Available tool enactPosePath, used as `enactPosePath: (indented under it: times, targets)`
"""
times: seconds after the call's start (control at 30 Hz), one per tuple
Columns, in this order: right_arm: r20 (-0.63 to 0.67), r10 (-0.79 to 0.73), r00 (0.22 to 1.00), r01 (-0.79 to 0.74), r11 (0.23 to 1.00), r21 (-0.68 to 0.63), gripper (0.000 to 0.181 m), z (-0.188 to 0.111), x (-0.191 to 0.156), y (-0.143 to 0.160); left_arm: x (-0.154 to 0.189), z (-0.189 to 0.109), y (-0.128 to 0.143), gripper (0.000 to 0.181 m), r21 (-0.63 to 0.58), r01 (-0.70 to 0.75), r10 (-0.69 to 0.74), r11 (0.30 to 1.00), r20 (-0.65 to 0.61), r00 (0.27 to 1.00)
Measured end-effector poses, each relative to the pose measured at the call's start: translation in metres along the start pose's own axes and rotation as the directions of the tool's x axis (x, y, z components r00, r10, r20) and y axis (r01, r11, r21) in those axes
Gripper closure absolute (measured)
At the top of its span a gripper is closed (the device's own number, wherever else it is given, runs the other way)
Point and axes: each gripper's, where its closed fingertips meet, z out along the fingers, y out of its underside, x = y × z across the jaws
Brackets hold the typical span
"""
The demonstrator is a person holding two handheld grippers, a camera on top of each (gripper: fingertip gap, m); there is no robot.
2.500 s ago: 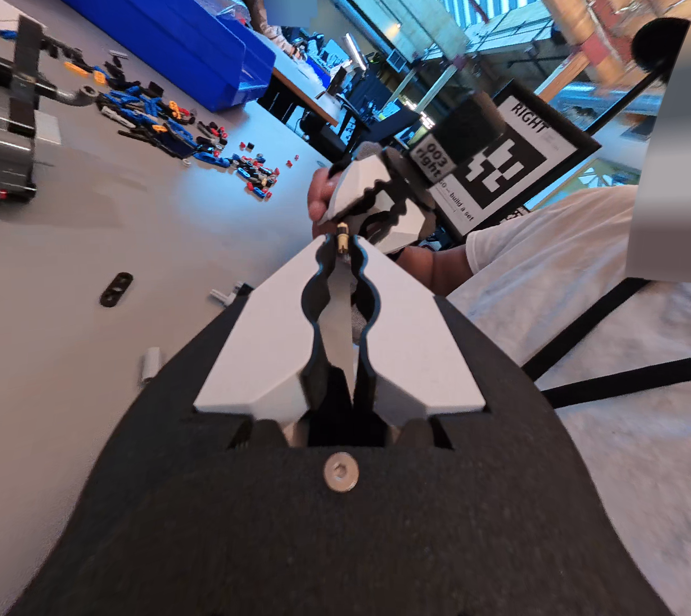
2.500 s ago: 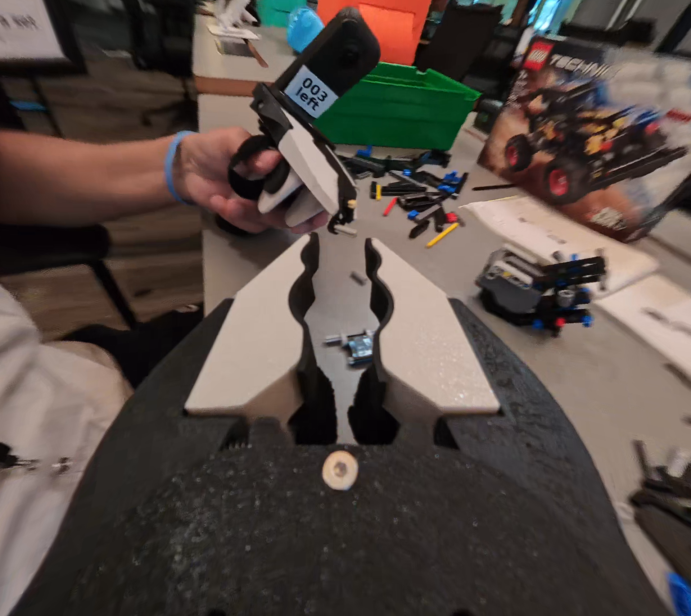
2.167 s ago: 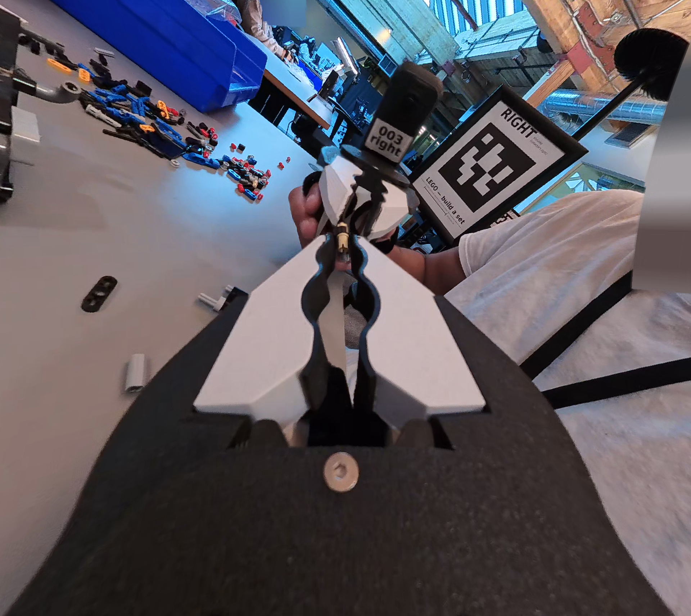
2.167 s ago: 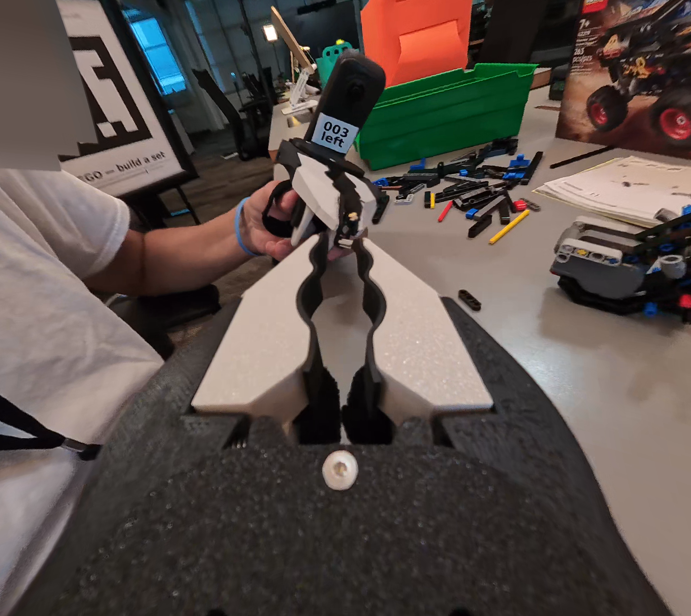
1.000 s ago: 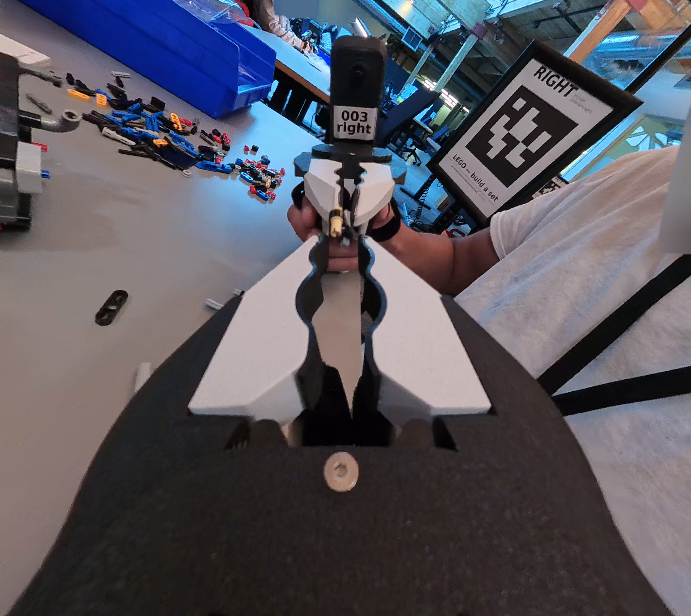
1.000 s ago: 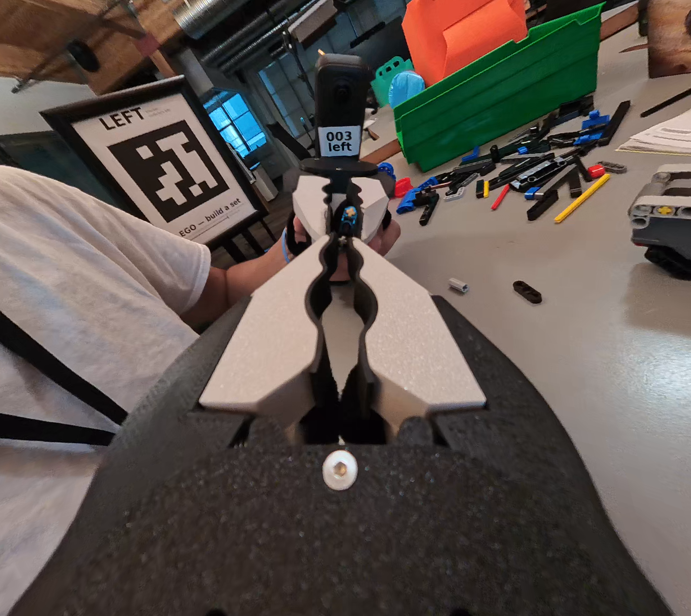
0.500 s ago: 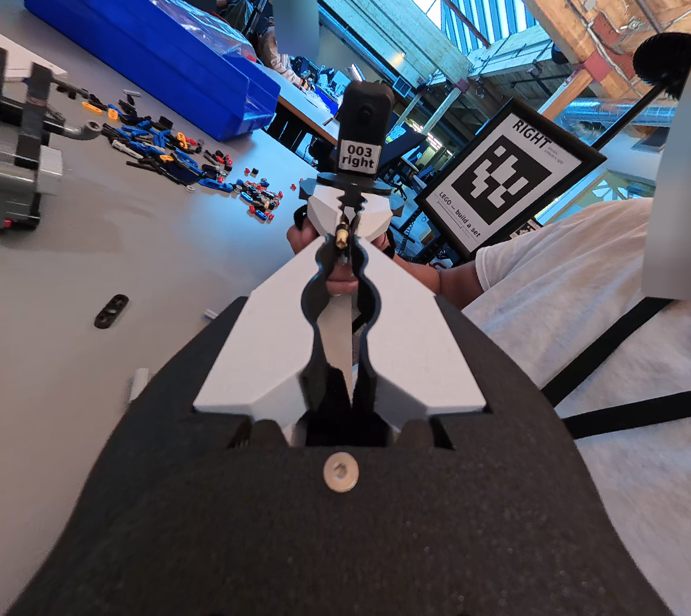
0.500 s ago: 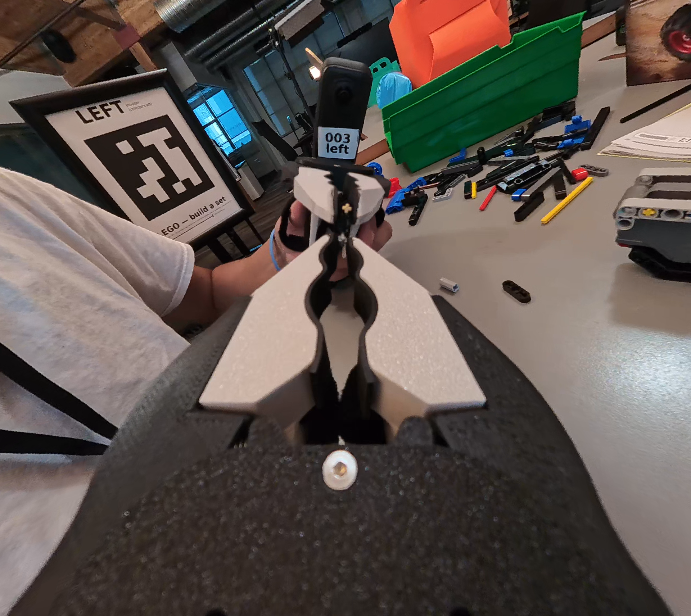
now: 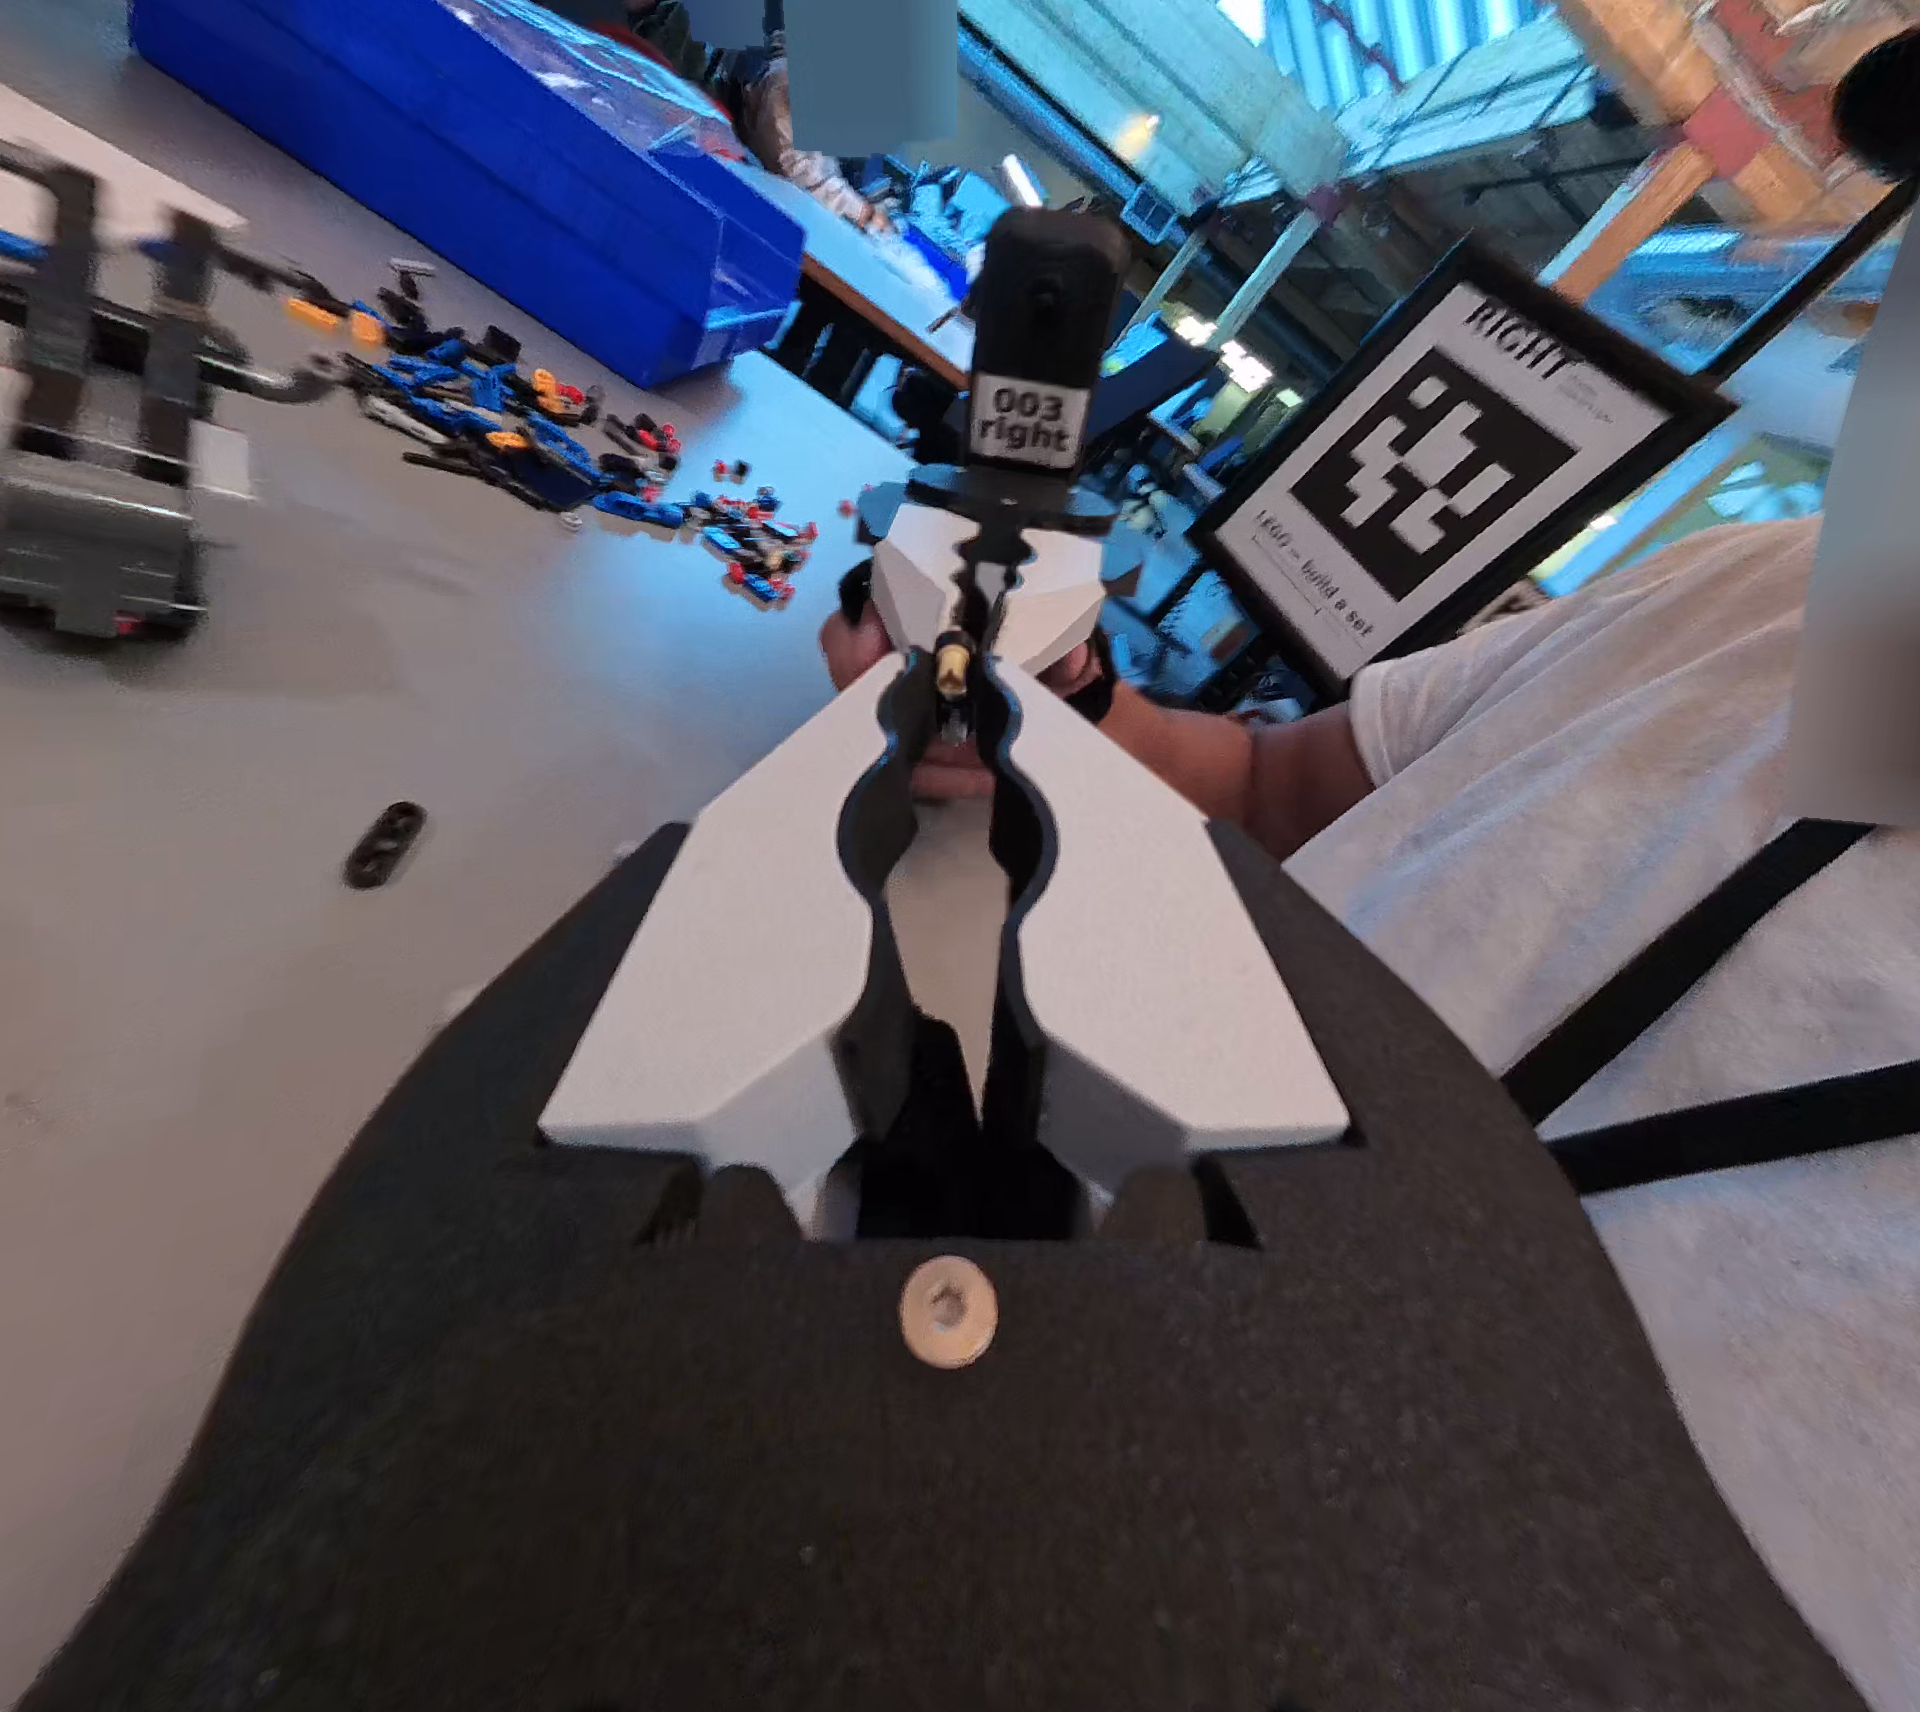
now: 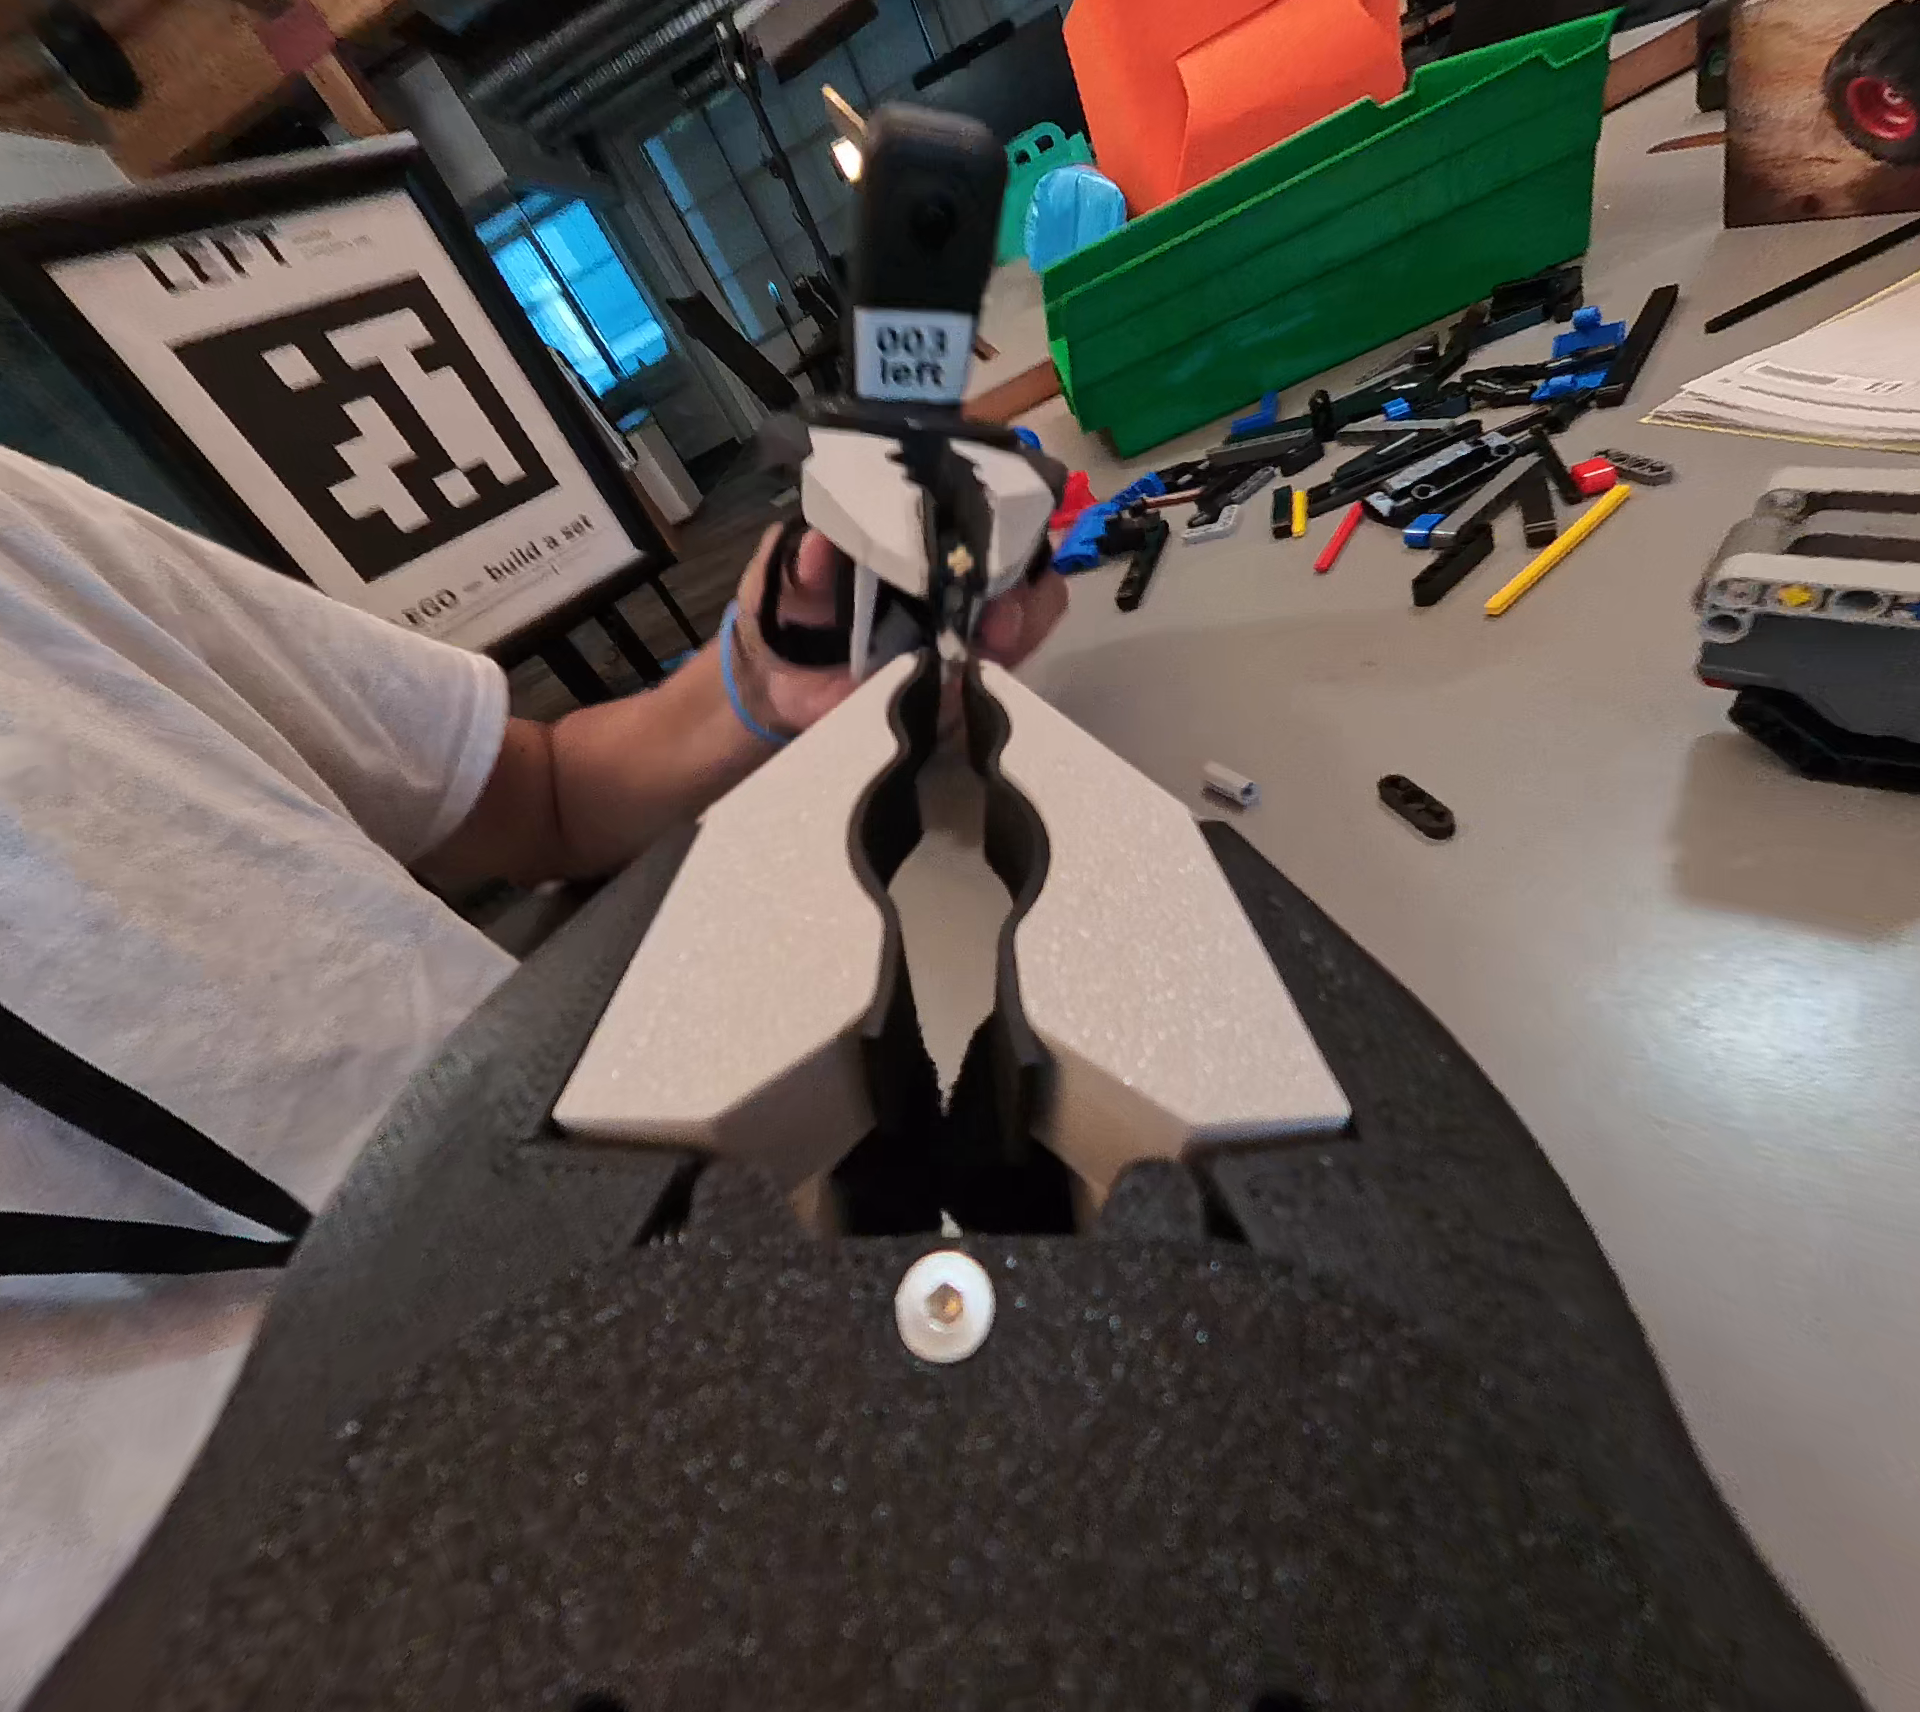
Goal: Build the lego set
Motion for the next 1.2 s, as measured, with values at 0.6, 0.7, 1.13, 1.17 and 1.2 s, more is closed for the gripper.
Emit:
enactPosePath:
  times: [0.6,0.7,1.13,1.17,1.2]
  targets:
    - [0.254,-0.512,0.82,0.544,0.563,-0.622,0.161,0.05,0.073,0.057,-0.036,-0.085,-0.004,0.176,0.016,0.016,-0.018,1.0,0.12,0.993]
    - [0.277,-0.5,0.821,0.547,0.549,-0.631,0.164,0.05,0.075,0.065,-0.038,-0.081,0.002,0.176,-0.02,0.049,-0.046,0.999,0.123,0.991]
    - [0.281,-0.576,0.768,0.618,0.55,-0.562,0.176,0.054,0.067,0.059,-0.055,-0.063,0.035,0.176,-0.209,0.19,-0.15,0.959,0.194,0.969]
    - [0.28,-0.52,0.807,0.582,0.615,-0.533,0.176,0.054,0.058,0.053,-0.053,-0.062,0.035,0.176,-0.214,0.184,-0.145,0.959,0.186,0.972]
    - [0.278,-0.458,0.844,0.534,0.673,-0.512,0.176,0.054,0.052,0.048,-0.054,-0.061,0.036,0.176,-0.22,0.183,-0.143,0.958,0.188,0.972]
